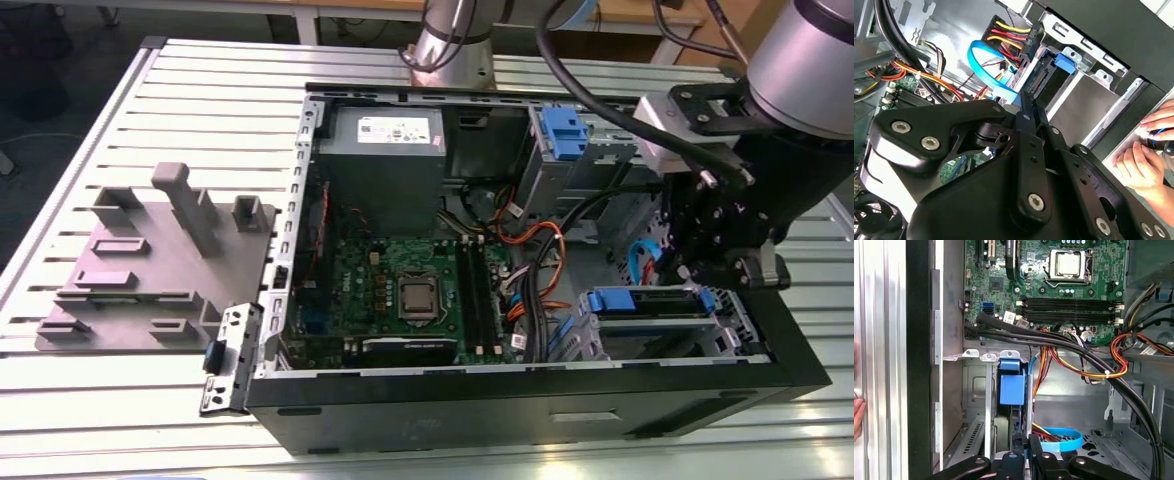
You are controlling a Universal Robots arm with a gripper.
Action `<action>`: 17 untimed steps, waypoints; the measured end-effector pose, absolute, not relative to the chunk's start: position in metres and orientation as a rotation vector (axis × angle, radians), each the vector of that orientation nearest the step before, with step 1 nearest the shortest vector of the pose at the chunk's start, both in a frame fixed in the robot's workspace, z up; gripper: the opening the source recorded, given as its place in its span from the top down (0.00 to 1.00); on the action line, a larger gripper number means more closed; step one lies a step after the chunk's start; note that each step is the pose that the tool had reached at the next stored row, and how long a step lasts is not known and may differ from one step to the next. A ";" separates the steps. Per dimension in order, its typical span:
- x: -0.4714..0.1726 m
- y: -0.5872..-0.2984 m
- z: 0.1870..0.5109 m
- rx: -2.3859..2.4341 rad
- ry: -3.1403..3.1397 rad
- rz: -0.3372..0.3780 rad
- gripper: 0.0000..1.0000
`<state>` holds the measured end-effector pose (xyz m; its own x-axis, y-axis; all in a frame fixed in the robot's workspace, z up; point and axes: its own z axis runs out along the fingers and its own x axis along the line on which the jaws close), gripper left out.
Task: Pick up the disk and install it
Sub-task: 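Insert the first disk wire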
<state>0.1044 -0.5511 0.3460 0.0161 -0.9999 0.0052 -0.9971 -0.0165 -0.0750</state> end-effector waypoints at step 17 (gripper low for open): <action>0.103 -0.554 0.337 -2.204 2.167 -0.088 0.84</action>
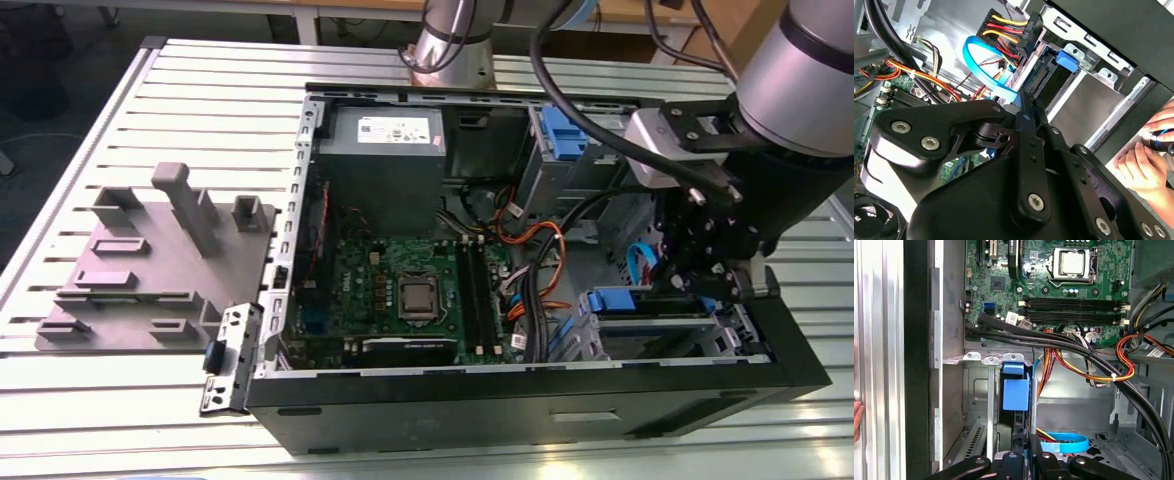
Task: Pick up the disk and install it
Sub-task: 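Insert the first disk wire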
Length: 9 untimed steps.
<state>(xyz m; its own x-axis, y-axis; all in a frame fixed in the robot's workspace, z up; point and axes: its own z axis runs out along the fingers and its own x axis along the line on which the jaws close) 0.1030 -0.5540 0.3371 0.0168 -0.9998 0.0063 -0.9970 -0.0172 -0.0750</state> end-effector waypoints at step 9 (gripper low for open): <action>0.103 -0.556 0.336 -2.204 2.167 -0.088 0.84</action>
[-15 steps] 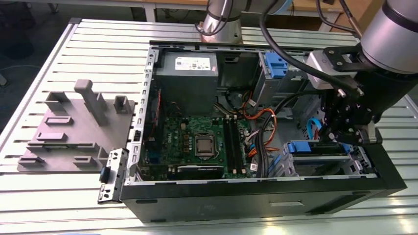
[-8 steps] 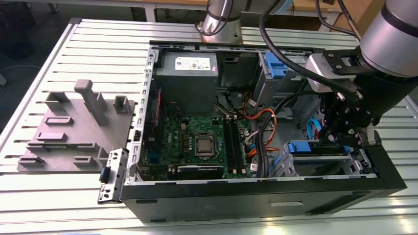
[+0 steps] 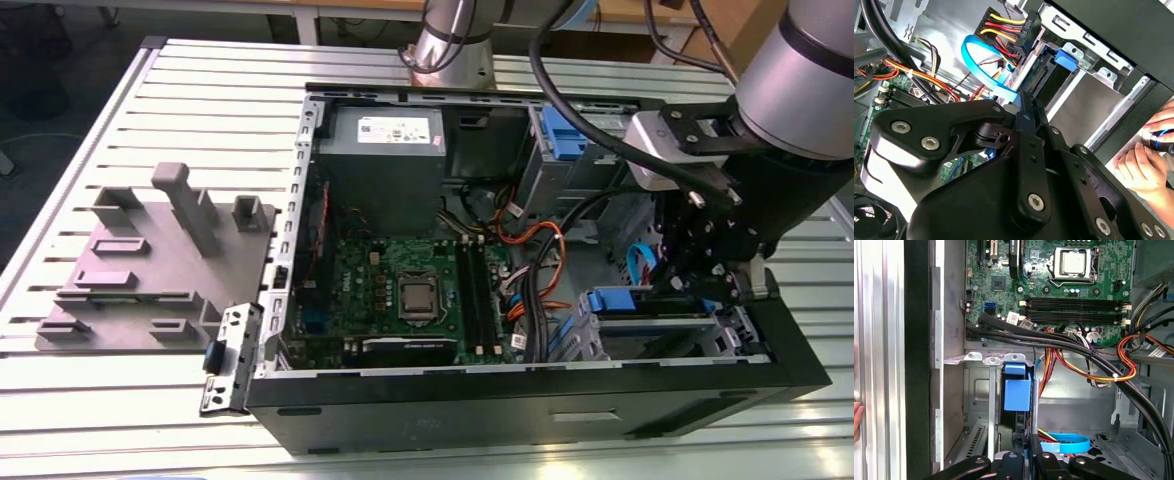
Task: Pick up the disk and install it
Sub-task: 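Insert the first disk wire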
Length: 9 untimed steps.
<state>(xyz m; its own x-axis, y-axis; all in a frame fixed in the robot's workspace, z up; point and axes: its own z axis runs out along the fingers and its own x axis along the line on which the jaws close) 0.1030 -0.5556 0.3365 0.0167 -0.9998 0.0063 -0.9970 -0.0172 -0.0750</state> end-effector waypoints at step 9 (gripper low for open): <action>0.103 -0.556 0.334 -2.204 2.167 -0.088 0.84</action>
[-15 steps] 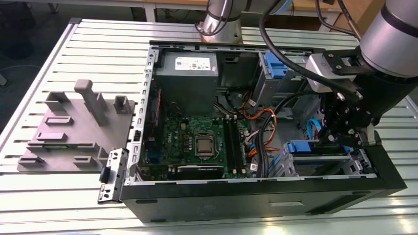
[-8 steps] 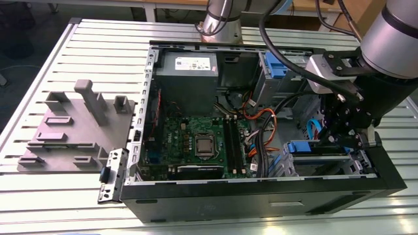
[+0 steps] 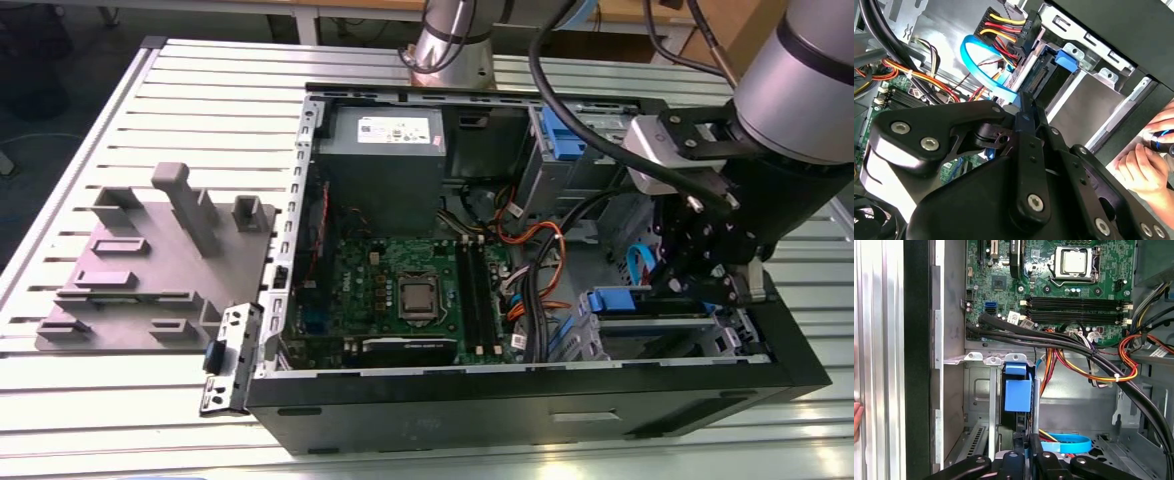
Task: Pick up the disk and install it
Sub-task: 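Insert the first disk wire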
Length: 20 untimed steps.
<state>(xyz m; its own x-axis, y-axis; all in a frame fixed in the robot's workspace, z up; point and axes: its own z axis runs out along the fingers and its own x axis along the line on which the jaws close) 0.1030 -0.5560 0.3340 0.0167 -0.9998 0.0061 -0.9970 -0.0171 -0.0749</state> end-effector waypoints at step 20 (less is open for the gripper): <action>0.103 -0.556 0.328 -2.204 2.167 -0.088 0.84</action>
<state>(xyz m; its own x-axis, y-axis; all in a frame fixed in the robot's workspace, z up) 0.1030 -0.5560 0.3282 0.0168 -0.9998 0.0055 -0.9970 -0.0172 -0.0752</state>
